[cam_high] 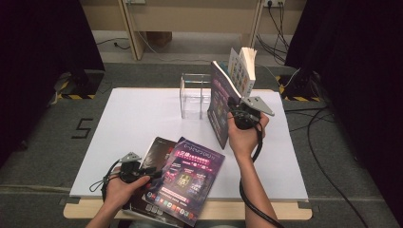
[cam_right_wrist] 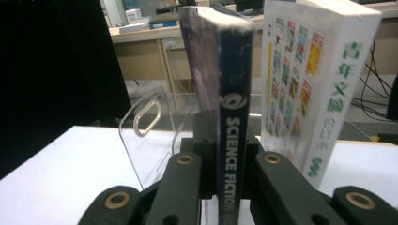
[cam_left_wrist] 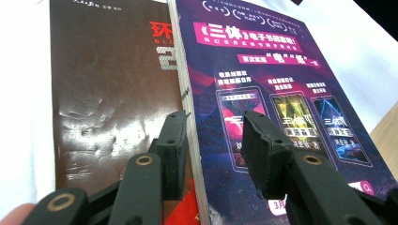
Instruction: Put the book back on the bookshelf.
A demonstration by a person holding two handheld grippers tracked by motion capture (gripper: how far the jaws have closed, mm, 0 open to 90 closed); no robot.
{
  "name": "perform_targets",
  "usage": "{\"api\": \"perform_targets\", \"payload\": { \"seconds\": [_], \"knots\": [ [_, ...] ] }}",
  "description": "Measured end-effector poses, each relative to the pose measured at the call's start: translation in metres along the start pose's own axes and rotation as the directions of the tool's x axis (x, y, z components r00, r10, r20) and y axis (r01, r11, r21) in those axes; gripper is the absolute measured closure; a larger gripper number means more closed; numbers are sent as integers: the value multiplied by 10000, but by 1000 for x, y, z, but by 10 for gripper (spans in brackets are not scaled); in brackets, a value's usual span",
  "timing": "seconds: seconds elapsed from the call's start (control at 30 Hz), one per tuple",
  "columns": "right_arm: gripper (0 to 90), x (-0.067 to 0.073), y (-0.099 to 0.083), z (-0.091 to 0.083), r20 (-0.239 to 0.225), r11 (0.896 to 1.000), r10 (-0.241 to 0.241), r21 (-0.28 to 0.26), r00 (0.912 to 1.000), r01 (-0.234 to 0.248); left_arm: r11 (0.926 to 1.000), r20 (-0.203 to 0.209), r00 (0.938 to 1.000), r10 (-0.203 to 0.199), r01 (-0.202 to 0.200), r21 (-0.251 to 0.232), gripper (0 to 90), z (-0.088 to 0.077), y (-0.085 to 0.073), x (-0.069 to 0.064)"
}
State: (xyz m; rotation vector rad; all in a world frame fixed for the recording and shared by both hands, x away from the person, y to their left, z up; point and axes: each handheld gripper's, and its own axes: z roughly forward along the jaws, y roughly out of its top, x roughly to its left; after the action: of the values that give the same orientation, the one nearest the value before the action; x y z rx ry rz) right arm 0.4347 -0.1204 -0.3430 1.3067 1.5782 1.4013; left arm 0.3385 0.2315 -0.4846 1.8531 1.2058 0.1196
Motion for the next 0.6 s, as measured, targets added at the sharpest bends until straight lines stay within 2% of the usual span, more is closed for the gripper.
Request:
{"api": "perform_targets", "payload": {
  "seconds": [0.2,0.47,0.6],
  "knots": [
    [847,5,7,11,127,9997,-199,-122,9997,201,10000,-11,10000,-33,33,-54,603,-1,0,1],
    [846,6,22,32,329,9987,117,-495,9994,-100,10000,-6,10000,-28,28,-44,603,-1,0,2],
    [846,5,26,43,476,9985,110,-547,9988,-84,10000,-2,10000,-53,53,-37,603,0,0,2]
  ]
}}
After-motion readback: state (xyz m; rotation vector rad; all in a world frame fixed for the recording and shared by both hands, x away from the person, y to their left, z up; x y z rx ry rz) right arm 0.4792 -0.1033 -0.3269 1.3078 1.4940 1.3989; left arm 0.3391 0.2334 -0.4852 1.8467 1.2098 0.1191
